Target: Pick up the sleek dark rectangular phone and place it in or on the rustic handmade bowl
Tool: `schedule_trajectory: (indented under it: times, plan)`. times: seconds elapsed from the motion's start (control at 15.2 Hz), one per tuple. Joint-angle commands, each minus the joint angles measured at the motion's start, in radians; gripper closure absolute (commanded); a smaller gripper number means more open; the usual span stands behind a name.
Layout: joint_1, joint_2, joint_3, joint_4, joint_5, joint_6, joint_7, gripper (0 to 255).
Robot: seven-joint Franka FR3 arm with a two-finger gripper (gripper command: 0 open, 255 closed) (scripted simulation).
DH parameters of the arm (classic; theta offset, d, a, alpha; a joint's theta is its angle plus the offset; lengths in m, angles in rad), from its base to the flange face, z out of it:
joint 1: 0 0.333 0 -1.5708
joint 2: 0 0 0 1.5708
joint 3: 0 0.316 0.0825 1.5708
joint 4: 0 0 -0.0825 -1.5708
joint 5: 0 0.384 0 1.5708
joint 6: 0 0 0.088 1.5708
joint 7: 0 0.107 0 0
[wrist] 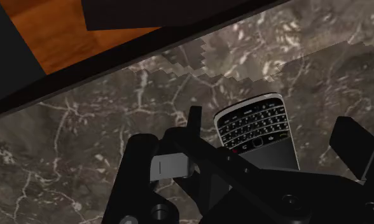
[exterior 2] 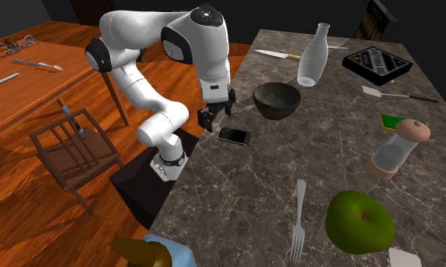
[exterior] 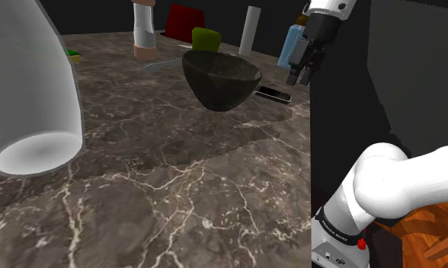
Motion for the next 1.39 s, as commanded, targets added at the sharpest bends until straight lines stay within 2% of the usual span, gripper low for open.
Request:
schedule_trajectory:
  times: [0.0, 0.07, 0.13, 0.66, 1.12, 1.19, 1.32]
  plan:
    - [0.000, 0.000, 0.000, 0.000, 0.000, 0.000, 0.000, 0]
    - [0.029, 0.020, 0.035, 0.001, -0.058, 0.038, -0.063, 0]
    - [0.043, 0.029, 0.052, 0.000, -0.088, 0.059, -0.093, 0]
    - [0.043, -0.001, 0.054, -0.122, -0.086, 0.151, -0.094, 0]
    - [0.043, -0.001, 0.054, -0.122, -0.086, 0.151, -0.094, 0]
    - [0.043, -0.001, 0.054, -0.122, -0.086, 0.151, -0.094, 255]
    - [0.043, -0.001, 0.054, -0.122, -0.086, 0.151, -0.094, 255]
